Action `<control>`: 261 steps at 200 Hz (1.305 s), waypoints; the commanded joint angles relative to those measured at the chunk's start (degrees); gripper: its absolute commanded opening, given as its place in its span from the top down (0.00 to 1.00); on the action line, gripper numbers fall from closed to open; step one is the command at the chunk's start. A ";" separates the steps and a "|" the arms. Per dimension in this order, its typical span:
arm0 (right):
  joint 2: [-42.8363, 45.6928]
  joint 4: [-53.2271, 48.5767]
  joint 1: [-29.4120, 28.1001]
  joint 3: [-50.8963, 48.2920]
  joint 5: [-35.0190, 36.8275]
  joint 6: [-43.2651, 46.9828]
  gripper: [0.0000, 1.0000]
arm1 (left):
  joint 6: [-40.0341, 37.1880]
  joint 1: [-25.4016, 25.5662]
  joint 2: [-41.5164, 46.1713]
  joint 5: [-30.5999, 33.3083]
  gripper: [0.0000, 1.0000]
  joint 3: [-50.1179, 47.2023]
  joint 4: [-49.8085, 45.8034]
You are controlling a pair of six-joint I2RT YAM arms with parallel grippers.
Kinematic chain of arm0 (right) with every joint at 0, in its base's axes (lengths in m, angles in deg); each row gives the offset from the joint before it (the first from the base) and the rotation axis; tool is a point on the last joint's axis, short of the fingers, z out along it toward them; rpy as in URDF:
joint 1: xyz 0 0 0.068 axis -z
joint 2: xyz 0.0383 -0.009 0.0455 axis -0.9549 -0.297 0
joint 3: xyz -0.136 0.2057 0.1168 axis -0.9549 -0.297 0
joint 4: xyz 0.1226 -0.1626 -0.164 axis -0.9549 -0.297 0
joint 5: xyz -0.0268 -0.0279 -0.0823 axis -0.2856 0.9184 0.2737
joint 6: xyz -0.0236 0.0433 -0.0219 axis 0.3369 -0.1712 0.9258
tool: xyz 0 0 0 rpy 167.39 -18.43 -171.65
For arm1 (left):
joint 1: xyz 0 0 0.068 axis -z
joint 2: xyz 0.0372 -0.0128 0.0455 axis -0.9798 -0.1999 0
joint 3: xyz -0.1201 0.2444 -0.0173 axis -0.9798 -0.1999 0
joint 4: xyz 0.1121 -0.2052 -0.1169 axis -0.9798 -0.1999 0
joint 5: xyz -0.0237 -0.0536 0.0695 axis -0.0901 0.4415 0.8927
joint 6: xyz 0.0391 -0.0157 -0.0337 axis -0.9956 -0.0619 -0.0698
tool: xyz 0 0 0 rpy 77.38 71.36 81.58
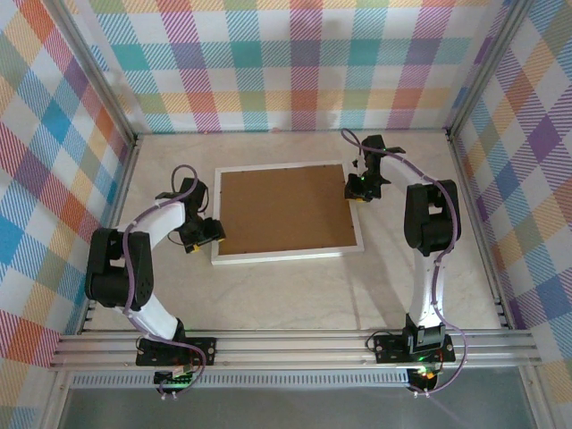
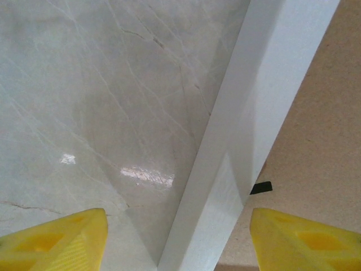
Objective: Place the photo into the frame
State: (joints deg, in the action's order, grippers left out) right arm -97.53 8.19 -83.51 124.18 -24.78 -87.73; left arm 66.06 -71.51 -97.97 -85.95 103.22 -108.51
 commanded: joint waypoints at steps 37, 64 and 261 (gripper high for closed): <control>-0.07 0.22 -0.55 -0.58 -2.98 -0.02 0.74 | -0.87 -0.38 -3.67 0.14 0.32 -0.62 1.25; 0.18 -0.18 -0.55 -0.49 -2.59 0.10 0.74 | -0.42 -0.30 -3.60 -0.51 0.33 -0.49 0.99; -0.05 -0.26 -0.55 -0.18 -2.80 -0.02 0.75 | -0.57 -0.30 -3.86 0.87 0.31 2.44 -1.32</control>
State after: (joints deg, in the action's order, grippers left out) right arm -97.53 8.19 -83.51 124.18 -24.78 -87.73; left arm 65.47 -71.51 -101.90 -84.88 107.48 -109.61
